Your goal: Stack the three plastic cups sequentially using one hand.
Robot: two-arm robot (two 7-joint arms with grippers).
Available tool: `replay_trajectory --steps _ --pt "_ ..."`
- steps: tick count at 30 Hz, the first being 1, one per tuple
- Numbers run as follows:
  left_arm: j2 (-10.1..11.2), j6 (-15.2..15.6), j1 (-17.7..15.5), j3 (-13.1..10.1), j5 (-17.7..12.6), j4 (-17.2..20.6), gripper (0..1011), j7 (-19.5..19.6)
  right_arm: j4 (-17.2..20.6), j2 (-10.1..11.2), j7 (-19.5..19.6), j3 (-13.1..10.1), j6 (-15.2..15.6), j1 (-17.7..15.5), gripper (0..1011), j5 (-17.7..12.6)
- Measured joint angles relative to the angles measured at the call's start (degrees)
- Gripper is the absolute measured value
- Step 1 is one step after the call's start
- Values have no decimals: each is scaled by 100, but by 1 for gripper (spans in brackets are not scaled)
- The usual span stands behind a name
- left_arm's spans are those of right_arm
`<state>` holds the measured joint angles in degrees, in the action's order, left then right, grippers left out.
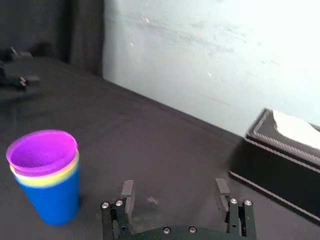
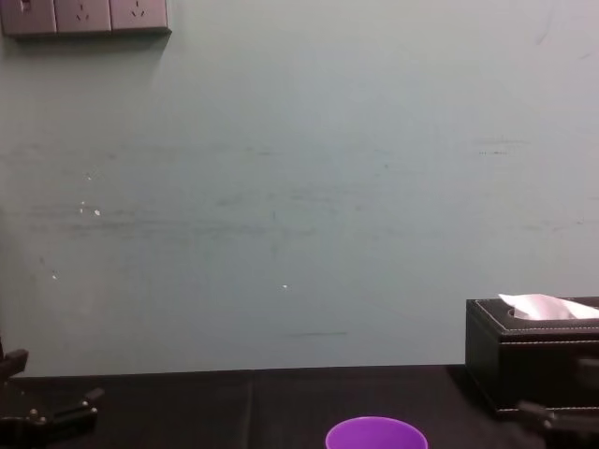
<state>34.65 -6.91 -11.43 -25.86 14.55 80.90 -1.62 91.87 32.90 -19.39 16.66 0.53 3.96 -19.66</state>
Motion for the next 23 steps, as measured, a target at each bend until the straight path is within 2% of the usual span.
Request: replay_trajectory --steps 6,23 --pt "0 0 0 0 0 0 1010 0 -264 -38 81 -24 -76 -65 1004 247" --pt "0 0 0 0 0 0 1010 0 -208 -33 81 -22 -67 -59 1004 210"
